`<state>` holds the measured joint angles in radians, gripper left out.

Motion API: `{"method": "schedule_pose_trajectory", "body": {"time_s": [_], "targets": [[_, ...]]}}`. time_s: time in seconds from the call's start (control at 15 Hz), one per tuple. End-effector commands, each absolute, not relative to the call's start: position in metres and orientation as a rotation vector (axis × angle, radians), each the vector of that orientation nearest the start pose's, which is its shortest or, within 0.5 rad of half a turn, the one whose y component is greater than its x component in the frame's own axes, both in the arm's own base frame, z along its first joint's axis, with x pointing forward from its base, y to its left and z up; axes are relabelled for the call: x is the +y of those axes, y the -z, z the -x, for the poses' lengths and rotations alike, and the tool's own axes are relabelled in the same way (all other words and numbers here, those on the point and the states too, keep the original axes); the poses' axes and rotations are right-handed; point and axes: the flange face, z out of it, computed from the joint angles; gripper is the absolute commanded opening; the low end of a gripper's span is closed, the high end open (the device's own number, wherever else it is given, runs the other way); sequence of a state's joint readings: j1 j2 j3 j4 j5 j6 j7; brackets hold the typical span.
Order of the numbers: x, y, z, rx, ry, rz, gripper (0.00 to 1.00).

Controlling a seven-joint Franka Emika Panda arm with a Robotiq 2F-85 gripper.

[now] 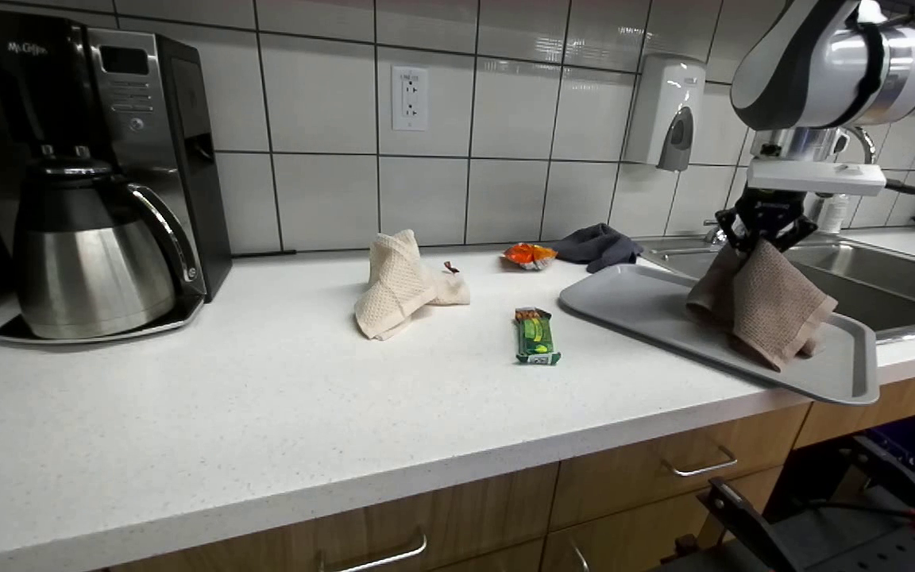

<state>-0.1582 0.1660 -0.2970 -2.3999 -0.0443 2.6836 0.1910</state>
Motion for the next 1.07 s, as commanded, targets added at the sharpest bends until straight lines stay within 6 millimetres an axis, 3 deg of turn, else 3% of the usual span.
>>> {"method": "schedule_pose_trajectory", "body": {"time_s": [0.0, 0.6, 1.0], "targets": [[-0.2, -0.29, -0.456, 0.897, 0.21, 3.093, 0.02], [-0.125, -0.338, -0.461, 0.716, 0.292, 3.141, 0.02], [-0.068, -0.359, -0.458, 0.56, 0.322, 3.152, 0.02]]}}
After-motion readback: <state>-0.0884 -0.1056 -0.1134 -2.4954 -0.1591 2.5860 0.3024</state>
